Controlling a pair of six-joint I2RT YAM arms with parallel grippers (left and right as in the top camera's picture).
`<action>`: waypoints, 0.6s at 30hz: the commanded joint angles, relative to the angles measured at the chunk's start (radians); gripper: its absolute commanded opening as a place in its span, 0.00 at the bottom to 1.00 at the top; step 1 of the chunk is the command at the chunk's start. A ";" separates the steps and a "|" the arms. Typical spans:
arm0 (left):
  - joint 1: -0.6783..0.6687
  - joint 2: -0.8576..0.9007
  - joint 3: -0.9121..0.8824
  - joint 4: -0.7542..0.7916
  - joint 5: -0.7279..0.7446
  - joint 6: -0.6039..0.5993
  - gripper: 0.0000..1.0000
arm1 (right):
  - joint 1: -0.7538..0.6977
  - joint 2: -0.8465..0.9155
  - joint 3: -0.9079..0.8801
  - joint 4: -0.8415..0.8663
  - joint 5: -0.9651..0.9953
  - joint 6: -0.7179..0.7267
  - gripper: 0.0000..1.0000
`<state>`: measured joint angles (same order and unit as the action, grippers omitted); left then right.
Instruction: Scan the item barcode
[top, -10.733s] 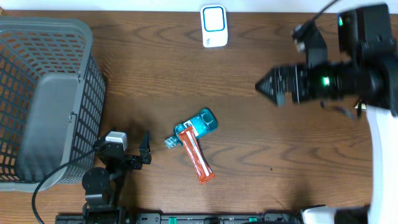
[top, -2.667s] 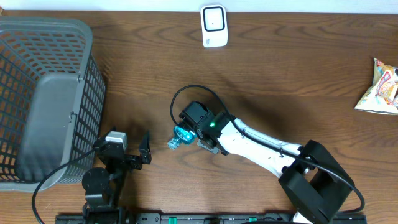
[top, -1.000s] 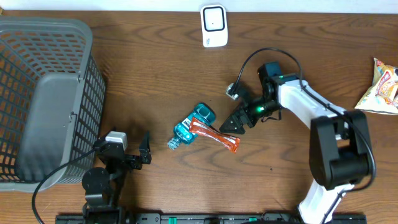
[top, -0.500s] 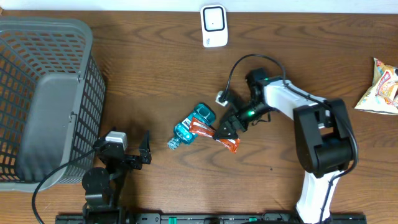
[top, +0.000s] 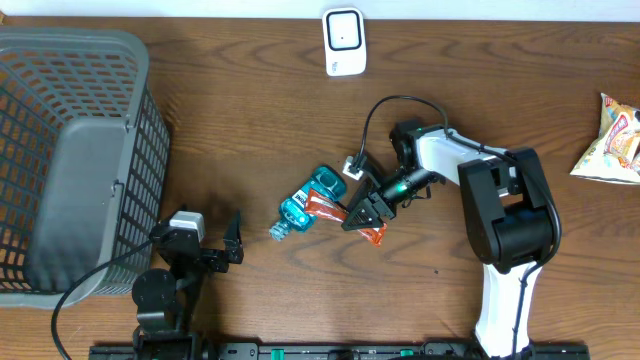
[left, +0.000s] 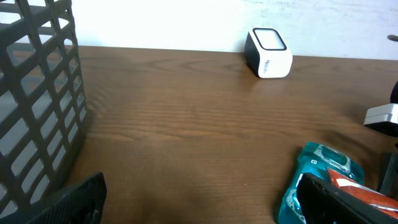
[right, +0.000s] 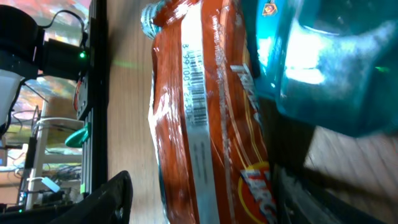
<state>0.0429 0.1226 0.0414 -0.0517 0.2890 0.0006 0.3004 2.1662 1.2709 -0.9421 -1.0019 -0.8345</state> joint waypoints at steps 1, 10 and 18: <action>0.000 -0.002 -0.027 -0.014 0.006 0.006 0.98 | -0.018 0.039 -0.020 0.003 0.102 -0.046 0.69; 0.000 -0.002 -0.027 -0.014 0.006 0.006 0.98 | -0.018 0.042 -0.026 -0.005 0.117 -0.074 0.63; 0.000 -0.002 -0.027 -0.014 0.006 0.006 0.98 | -0.019 0.071 -0.038 0.004 0.118 -0.102 0.53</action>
<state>0.0429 0.1226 0.0414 -0.0517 0.2890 0.0006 0.2890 2.1769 1.2575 -0.9485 -0.9901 -0.9142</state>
